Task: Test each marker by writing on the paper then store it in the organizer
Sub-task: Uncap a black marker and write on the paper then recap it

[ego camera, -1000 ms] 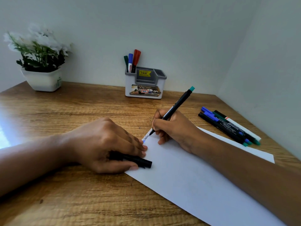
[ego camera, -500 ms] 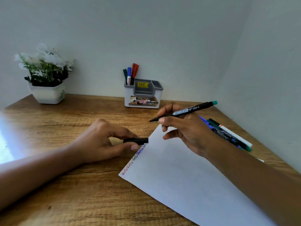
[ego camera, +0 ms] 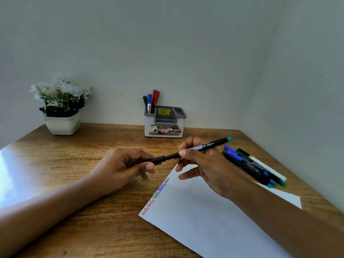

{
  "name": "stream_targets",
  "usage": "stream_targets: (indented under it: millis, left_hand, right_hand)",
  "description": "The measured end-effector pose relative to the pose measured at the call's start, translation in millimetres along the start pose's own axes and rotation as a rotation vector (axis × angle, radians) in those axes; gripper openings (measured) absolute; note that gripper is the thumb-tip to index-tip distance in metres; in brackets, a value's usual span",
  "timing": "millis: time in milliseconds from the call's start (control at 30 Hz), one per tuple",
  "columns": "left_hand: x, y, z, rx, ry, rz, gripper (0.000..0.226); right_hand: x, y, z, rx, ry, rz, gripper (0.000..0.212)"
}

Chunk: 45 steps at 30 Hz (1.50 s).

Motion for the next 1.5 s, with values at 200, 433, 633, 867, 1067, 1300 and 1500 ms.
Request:
stream_targets:
  millis: [200,433,633,867,1067,1300,1500]
  left_hand:
    - [-1.7,9.4,11.7,0.115,-0.031,-0.007,0.018]
    - [-2.1,10.8,24.7,0.31,-0.132,0.065,0.024]
    - [-10.7,11.2,25.3,0.24,-0.183,0.077,0.027]
    - [-33.4,-20.6,-16.1,0.32,-0.367,0.283,0.039]
    - [-89.9,2.2,-66.9,0.226,-0.575,0.243,0.075]
    - [-134.5,22.8,-85.3,0.211,-0.511,0.328,0.08]
    - [-141.3,26.0,-89.9,0.2,-0.471,0.334,0.075]
  right_hand:
    - [3.9,12.2,5.5,0.067,-0.064,-0.025,0.017]
    - [6.7,15.6,-3.4,0.057,-0.135,0.047,0.014]
    - [3.6,8.1,-6.2,0.066,-0.153,0.036,0.017]
    - [-7.4,-19.0,-38.4,0.066,-0.283,0.241,0.012]
    - [-60.7,-24.5,-61.4,0.571,-0.18,0.203,0.03]
    - [-154.5,-24.6,-103.9,0.82,-0.094,0.268,0.026]
    - [-193.5,-17.8,-97.7,0.834,0.051,0.26,0.01]
Point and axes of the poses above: each hand's wrist, its own x-axis away from the middle knuckle, its own y-axis out of the palm, z = x × y, the point moved 5 cm from there along -x, towards the middle knuckle, and after that the axes turned 11 degrees about -x, right-handed, at the moved point
